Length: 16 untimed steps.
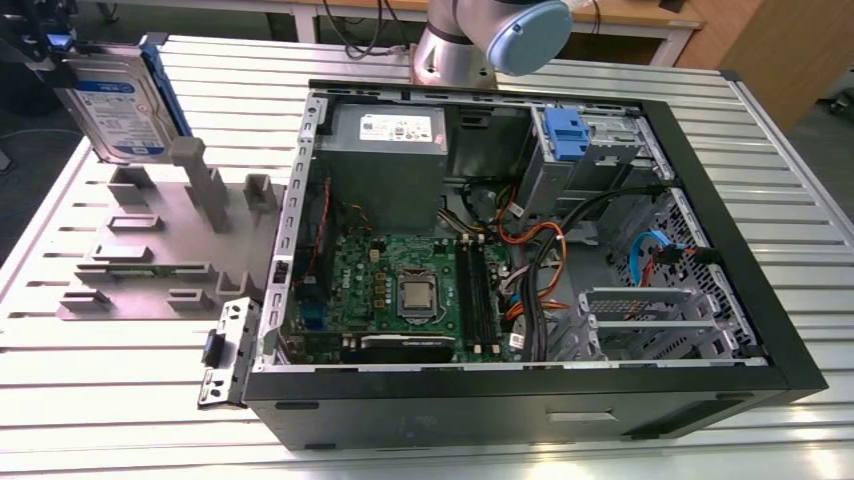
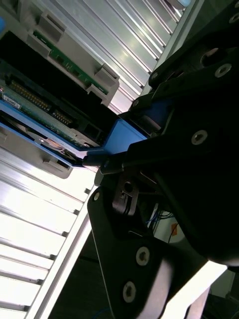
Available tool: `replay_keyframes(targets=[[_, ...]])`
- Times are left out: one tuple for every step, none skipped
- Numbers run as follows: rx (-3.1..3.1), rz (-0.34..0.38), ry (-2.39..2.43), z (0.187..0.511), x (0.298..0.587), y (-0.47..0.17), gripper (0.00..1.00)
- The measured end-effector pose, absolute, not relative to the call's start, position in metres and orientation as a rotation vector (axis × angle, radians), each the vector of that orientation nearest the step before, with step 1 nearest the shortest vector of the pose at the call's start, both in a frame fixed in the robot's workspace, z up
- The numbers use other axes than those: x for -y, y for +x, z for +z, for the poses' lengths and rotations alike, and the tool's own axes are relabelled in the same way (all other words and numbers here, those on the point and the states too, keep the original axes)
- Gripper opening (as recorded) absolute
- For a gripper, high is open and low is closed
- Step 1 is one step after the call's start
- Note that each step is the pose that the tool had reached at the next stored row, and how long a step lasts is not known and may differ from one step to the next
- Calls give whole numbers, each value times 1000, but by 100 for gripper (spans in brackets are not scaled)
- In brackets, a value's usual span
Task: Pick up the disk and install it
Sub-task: 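Pick up the disk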
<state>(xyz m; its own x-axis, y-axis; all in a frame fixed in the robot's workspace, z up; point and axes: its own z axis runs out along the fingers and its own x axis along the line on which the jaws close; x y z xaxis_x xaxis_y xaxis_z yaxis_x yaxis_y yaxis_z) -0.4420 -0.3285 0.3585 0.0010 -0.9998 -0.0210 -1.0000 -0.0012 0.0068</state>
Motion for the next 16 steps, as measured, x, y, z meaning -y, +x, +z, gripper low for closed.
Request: replay_keyframes(targets=[[-2213,31,-2215,359,329,-442,37],[-2213,31,-2215,359,329,-442,37],[-2213,31,-2215,359,329,-442,37],[-2213,31,-2215,359,329,-442,37],[-2213,31,-2215,360,329,-442,37],[-2213,31,-2215,360,329,-442,37],[-2213,31,-2215,360,329,-442,37],[-2213,31,-2215,360,329,-442,37],[-2213,31,-2215,360,329,-442,37],[-2213,31,-2215,361,329,-442,37],[-2213,31,-2215,361,328,-442,37],[-2213,31,-2215,361,329,-442,37],[-2213,31,-2215,361,329,-442,37],[-2213,31,-2215,361,329,-442,37],[-2213,31,-2215,362,329,-442,37],[-2213,31,-2216,362,329,-442,37]])
